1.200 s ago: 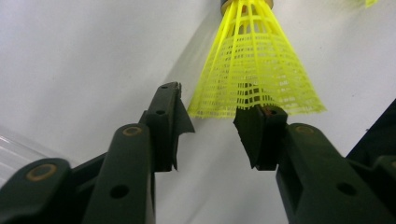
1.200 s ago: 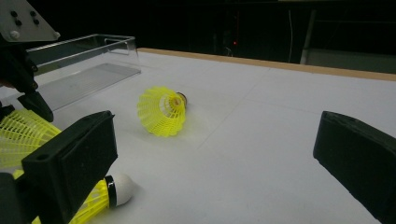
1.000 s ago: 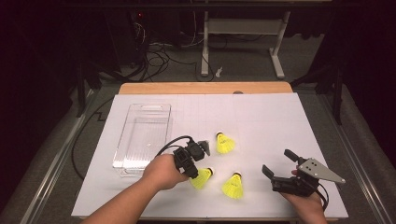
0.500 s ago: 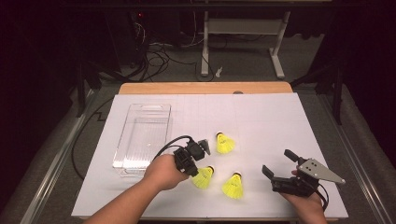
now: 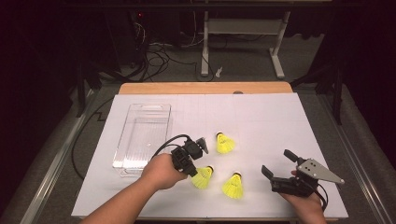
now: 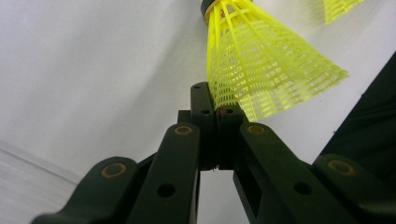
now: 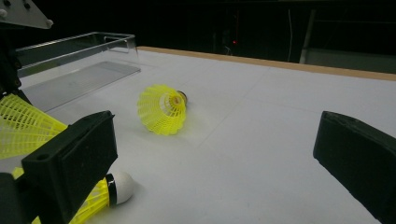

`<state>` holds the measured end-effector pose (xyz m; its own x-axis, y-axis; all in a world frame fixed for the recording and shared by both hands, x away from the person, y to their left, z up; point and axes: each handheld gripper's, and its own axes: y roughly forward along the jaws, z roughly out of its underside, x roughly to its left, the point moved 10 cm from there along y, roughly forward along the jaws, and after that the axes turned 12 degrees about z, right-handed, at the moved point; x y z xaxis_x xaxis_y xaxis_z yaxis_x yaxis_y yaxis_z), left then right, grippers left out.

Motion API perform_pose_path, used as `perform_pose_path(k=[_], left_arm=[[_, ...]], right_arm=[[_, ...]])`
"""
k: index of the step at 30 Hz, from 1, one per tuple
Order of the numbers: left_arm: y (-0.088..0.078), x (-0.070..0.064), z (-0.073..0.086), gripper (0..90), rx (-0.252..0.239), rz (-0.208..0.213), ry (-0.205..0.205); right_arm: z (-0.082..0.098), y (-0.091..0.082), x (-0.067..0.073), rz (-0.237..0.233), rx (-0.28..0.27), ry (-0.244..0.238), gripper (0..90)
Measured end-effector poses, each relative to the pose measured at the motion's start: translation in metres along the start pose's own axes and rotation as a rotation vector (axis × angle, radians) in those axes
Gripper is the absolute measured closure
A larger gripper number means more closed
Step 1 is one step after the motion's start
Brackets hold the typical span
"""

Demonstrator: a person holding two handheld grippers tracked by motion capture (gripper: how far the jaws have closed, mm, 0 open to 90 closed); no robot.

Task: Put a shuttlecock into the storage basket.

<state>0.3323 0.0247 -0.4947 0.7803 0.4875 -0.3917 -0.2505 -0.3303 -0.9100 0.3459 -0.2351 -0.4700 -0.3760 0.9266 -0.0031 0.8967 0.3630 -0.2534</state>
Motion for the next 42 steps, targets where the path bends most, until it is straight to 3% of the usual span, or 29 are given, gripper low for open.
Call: perform_pose_path(k=[1,18,42], left_arm=[[-0.001,-0.002,0.001,89.6,0.006,0.018,0.003],[-0.017,-0.001,0.014,89.6,0.005,0.002,-0.029],[-0.048,0.004,0.02,89.6,-0.056,0.004,-0.064]], right_arm=[[0.0,0.0,0.0,0.0,0.001,0.001,0.2],[0.001,0.001,0.003,-0.008,0.005,-0.011,0.2],[0.004,0.003,0.005,-0.007,0.013,-0.009,0.2]])
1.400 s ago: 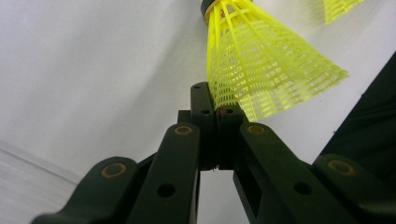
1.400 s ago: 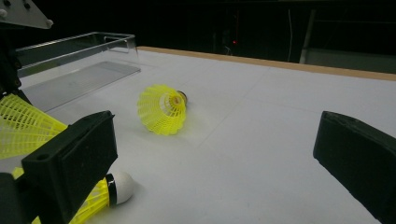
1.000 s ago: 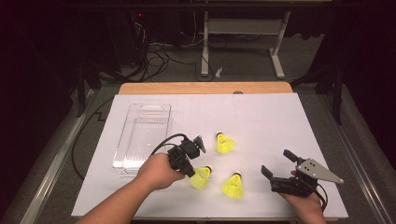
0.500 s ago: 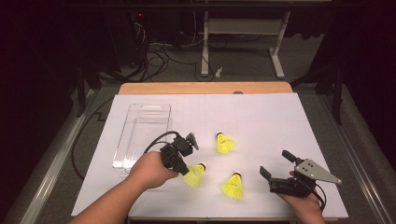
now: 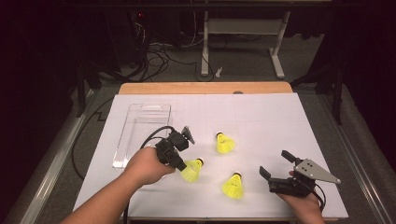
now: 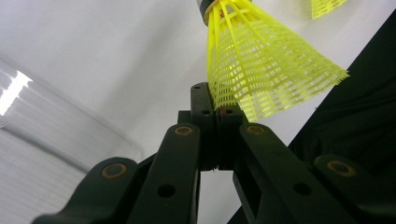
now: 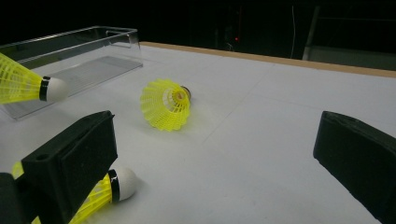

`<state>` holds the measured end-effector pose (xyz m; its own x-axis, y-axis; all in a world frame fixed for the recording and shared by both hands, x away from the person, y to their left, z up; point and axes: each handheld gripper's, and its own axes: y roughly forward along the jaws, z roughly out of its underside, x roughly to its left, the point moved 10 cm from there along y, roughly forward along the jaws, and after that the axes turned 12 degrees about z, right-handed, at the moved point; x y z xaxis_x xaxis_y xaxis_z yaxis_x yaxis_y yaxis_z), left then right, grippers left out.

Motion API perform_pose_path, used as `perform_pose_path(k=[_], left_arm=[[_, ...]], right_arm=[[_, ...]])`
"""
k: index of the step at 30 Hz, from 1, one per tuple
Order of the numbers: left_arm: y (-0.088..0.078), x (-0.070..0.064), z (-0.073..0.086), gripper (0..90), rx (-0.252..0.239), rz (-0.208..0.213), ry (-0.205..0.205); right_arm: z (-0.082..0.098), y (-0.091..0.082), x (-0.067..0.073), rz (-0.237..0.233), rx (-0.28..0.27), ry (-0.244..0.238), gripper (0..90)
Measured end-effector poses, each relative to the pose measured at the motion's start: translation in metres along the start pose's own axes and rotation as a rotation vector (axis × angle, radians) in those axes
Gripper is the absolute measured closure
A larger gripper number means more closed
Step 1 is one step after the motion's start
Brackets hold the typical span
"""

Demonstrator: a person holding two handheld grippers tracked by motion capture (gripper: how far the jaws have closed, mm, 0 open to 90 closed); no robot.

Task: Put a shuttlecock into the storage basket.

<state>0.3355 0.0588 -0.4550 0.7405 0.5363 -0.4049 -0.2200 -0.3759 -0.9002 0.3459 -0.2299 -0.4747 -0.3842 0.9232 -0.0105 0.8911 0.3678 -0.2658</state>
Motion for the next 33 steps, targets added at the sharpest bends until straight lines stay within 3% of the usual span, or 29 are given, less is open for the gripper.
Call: perform_pose_path(k=[18,23,33], left_arm=[[-0.032,0.004,0.003,89.7,-0.029,-0.006,-0.021],[-0.04,0.011,0.008,89.7,-0.03,-0.013,-0.04],[-0.069,0.027,0.021,89.7,-0.078,-0.029,-0.09]], right_arm=[[0.0,0.0,0.0,-0.001,0.001,0.002,0.2],[0.0,0.0,0.0,-0.001,0.003,0.003,0.2],[0.0,0.0,0.0,-0.002,0.002,0.001,0.2]])
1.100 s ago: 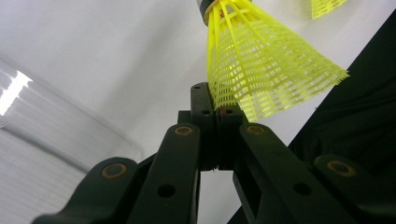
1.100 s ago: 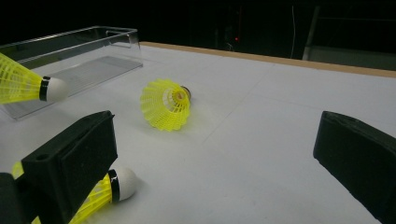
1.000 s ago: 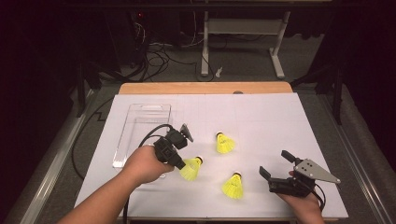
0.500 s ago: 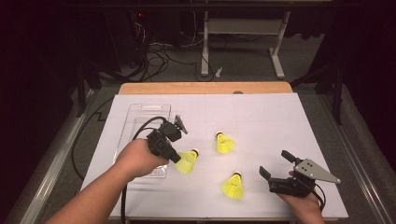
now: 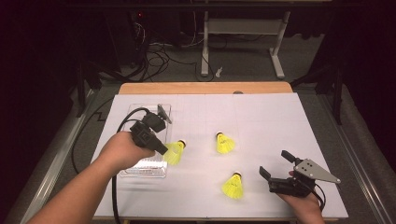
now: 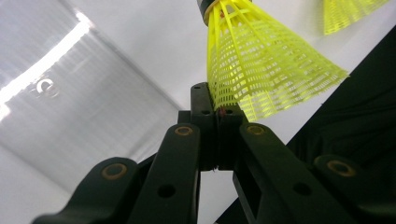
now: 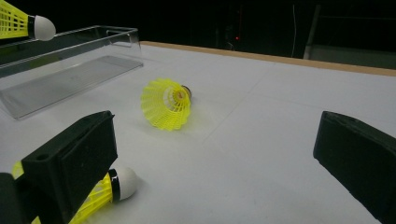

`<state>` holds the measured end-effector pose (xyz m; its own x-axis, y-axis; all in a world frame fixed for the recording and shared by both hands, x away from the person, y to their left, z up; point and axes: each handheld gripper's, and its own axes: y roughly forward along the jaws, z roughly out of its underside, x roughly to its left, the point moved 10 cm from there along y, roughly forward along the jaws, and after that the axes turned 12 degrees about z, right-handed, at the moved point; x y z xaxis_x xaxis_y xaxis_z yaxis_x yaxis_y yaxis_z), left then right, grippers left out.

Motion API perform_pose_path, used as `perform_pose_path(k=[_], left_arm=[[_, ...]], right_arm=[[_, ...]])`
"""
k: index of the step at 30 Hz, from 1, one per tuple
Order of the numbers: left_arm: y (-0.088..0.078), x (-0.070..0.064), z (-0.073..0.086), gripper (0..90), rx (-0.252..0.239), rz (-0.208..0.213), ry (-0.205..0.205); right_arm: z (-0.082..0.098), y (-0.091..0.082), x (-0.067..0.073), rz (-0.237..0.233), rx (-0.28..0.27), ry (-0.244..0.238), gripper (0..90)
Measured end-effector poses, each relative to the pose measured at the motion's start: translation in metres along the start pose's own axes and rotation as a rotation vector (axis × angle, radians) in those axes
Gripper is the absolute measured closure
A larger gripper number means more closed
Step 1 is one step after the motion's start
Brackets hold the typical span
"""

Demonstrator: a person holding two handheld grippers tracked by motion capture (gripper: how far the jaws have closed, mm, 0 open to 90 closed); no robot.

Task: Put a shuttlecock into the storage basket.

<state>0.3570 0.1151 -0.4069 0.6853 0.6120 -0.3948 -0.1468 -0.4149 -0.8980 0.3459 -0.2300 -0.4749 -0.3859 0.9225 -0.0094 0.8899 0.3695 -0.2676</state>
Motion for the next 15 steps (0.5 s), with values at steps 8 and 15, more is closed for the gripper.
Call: perform_pose_path(k=[8,15], left_arm=[[-0.012,0.018,0.015,89.7,-0.009,-0.02,-0.052],[-0.021,0.033,0.025,89.7,-0.032,-0.032,-0.099]], right_arm=[[0.0,-0.001,0.0,0.001,-0.001,-0.001,0.2],[0.0,0.0,0.0,0.001,0.002,-0.002,0.2]])
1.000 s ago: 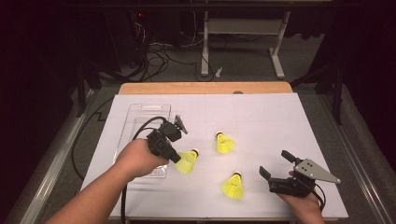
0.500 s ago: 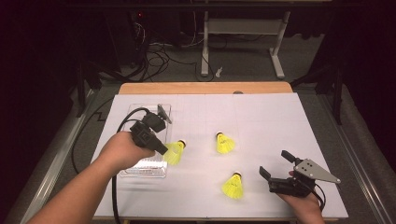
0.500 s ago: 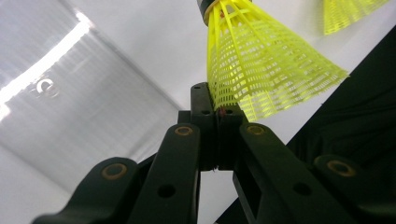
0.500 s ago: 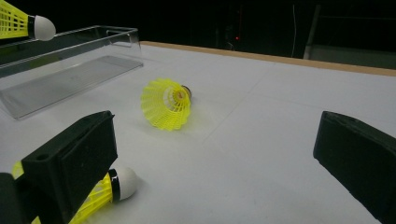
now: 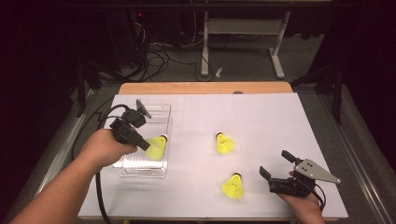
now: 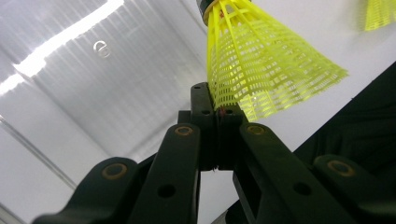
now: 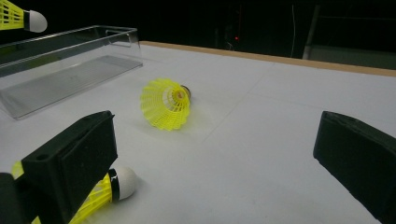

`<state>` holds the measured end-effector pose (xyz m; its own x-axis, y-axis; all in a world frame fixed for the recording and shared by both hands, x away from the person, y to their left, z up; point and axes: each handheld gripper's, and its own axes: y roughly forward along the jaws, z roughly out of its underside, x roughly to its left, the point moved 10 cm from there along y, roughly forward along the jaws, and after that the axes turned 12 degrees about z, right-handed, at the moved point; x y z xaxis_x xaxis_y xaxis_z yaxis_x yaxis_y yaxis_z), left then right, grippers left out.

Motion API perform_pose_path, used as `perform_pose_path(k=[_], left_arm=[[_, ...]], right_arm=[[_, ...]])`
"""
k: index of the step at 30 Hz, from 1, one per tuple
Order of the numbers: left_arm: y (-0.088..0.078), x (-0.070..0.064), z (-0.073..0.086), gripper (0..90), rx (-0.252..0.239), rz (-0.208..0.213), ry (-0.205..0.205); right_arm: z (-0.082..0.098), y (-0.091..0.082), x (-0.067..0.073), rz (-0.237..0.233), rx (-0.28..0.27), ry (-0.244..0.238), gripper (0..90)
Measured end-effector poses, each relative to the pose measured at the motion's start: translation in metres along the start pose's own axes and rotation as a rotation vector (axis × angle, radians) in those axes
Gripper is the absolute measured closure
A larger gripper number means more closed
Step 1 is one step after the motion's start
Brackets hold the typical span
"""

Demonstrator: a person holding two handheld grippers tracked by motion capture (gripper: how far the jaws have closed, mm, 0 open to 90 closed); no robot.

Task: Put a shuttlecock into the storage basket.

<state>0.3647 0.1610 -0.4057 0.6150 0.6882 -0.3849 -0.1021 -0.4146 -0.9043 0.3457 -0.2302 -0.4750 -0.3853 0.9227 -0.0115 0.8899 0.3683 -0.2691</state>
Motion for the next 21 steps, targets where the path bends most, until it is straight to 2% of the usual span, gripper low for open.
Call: perform_pose_path(k=[12,17,21], left_arm=[[-0.006,0.021,0.011,89.7,-0.013,-0.018,-0.051],[-0.01,0.035,0.016,89.7,-0.027,-0.029,-0.091],[-0.011,0.039,0.018,89.7,-0.03,-0.03,-0.116]], right_arm=[[0.0,0.0,0.0,0.002,0.002,0.003,0.2],[0.0,0.0,0.0,0.003,-0.002,0.001,0.2],[0.0,0.0,-0.001,0.001,0.0,0.002,0.2]])
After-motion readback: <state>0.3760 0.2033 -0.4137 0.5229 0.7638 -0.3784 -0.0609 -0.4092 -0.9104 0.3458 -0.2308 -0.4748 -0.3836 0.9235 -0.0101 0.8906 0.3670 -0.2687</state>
